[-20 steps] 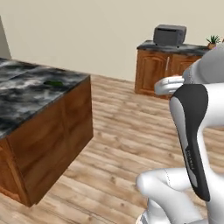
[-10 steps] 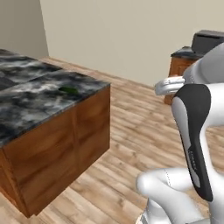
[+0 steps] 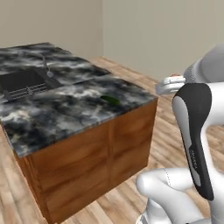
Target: Open the fridge, remove the peach, cucumber, and chicken drumstick, and place them on any counter.
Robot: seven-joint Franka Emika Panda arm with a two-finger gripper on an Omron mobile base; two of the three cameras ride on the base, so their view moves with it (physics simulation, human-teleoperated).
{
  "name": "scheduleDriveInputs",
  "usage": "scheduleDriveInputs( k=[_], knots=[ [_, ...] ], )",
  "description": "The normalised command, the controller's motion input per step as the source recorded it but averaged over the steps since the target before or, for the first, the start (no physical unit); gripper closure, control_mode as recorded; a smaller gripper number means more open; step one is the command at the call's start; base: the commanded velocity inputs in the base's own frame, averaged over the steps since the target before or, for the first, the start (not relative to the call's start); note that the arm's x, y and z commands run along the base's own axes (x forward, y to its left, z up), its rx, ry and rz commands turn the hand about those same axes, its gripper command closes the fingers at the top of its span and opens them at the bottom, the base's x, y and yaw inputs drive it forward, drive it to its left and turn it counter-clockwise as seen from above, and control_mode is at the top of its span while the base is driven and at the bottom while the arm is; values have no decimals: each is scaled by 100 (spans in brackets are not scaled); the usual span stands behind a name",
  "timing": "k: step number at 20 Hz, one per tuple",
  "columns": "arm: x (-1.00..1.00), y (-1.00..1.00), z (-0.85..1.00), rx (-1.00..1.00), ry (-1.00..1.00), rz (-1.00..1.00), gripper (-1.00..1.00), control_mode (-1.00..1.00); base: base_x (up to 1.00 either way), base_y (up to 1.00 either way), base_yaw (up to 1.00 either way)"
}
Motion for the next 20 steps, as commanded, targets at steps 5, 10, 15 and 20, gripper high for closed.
scheduleDriveInputs(
  k=[5,10,15,20],
  knots=[
    [0,0,0,0,0,0,100,100,100,-25,37],
    [0,0,0,0,0,0,100,100,76,-39,33],
    [0,0,0,0,0,0,100,100,59,-19,36],
    [0,0,0,0,0,0,100,100,50,-18,34]
  ],
)
